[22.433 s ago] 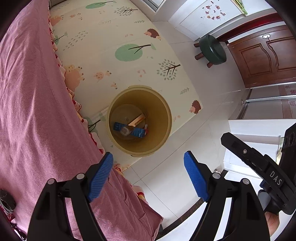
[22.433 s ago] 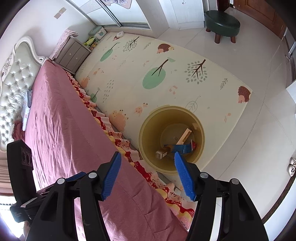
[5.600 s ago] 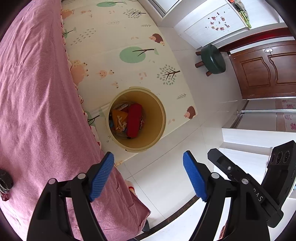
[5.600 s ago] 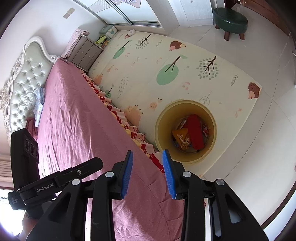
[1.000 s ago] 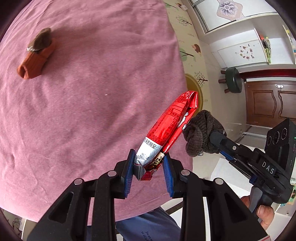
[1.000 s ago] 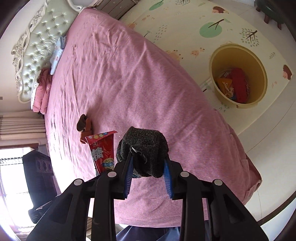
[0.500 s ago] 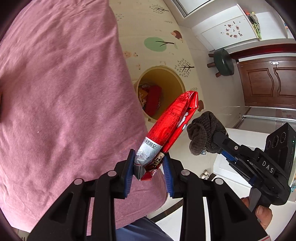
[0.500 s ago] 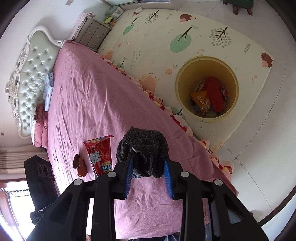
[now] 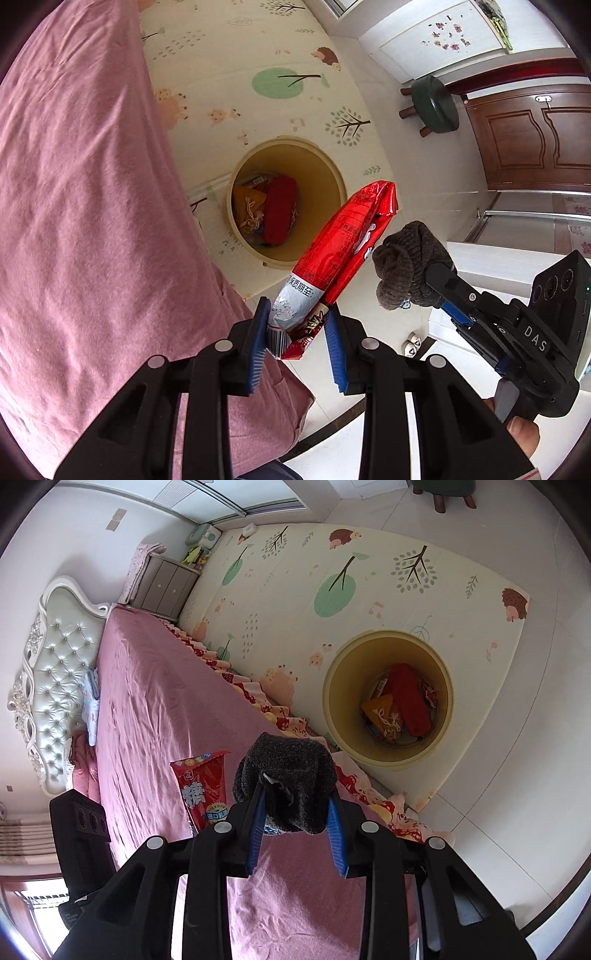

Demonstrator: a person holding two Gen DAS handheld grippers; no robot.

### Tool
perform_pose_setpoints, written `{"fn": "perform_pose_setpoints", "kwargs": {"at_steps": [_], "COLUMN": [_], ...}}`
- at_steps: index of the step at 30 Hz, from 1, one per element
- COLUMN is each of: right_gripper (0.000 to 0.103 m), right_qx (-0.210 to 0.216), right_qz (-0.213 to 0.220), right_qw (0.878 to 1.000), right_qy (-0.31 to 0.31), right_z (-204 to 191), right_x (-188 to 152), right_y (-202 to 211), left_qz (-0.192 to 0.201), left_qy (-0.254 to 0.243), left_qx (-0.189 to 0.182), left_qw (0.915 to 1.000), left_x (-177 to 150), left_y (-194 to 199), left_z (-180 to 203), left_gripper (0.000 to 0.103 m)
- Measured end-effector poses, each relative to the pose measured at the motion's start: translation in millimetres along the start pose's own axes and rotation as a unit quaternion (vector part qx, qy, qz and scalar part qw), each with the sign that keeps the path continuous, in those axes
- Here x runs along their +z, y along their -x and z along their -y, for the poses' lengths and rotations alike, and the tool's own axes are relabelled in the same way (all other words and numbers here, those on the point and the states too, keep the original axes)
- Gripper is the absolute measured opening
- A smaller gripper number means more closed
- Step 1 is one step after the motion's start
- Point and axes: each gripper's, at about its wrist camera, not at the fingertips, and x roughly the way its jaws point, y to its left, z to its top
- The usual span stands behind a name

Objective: Collect trash
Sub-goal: 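Lift the wrapper and grey sock and carry them over the yellow bin, then open both tools to drop the wrapper and grey sock into the bin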

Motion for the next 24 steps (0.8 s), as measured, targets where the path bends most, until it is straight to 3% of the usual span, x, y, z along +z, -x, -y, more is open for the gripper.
{"fn": "perform_pose_setpoints", "kwargs": {"at_steps": [13, 18, 19, 20, 21, 24], "right_gripper": [0.031, 0.04, 0.043, 0.048, 0.051, 0.053], "right_qx": [-0.004, -0.005, -0.003, -0.001, 0.001, 0.0], "right_qz": [0.022, 0.029, 0.03, 0.031, 0.032, 0.035], "right_qw": [0.999, 0.999, 0.998, 0.998, 0.998, 0.997], "right_qy": [-0.03, -0.04, -0.047, -0.054, -0.06, -0.068], "right_z": [26, 34, 37, 40, 42, 46], "right_x": [46, 55, 57, 58, 60, 61], "right_y": [0, 4, 4, 5, 6, 8], "left_qz": [-0.017, -0.018, -0.015, -0.013, -0.011, -0.018], "left_qy": [-0.037, -0.045, -0.047, -0.05, -0.05, -0.048], "left_qx": [-0.001, 0.01, 0.021, 0.033, 0.041, 0.039], "left_qw": [0.9992, 0.9988, 0.9985, 0.9981, 0.9978, 0.9979], "left_x": [46, 54, 56, 58, 58, 61], "left_y": [-27, -30, -31, -32, -31, -32], "left_z": [38, 47, 50, 51, 51, 48], "left_gripper": [0.03, 0.033, 0.045, 0.066, 0.073, 0.076]}}
